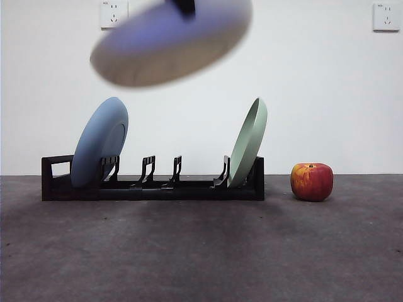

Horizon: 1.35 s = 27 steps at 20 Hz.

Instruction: Take the yellow plate from the plate rack,put the plate on the table,take the apple from the table,put the apple in the plate

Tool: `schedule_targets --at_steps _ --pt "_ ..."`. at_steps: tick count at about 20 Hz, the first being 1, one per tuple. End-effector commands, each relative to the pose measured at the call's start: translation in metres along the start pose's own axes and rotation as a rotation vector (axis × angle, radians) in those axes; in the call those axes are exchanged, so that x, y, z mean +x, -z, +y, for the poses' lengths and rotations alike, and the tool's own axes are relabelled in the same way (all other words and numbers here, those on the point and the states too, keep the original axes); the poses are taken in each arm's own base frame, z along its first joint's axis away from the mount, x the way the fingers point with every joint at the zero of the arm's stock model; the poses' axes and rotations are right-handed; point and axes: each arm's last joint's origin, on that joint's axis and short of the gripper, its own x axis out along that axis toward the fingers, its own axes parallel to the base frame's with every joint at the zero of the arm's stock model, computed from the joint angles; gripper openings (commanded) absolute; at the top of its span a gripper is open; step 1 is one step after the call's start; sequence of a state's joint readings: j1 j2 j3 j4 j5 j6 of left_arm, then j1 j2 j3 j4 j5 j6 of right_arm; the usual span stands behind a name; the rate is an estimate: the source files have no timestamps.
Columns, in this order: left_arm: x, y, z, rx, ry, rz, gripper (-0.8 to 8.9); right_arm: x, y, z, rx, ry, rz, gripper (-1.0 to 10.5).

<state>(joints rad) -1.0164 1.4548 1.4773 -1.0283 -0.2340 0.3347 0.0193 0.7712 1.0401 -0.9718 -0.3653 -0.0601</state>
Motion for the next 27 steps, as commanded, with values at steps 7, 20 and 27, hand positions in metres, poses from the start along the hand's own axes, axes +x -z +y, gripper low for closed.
schedule_targets --at_steps 7,20,27 --pt "0.096 0.042 -0.061 0.061 -0.051 0.147 -0.06 0.0 -0.001 0.0 0.007 -0.002 -0.003 6.6" --pt "0.158 0.046 -0.09 0.082 -0.008 0.277 -0.06 0.004 -0.002 -0.001 0.013 -0.003 0.014 6.6" --pt "0.16 0.051 -0.09 0.045 0.084 0.311 1.64 0.004 -0.002 -0.001 0.014 -0.003 0.016 6.6"
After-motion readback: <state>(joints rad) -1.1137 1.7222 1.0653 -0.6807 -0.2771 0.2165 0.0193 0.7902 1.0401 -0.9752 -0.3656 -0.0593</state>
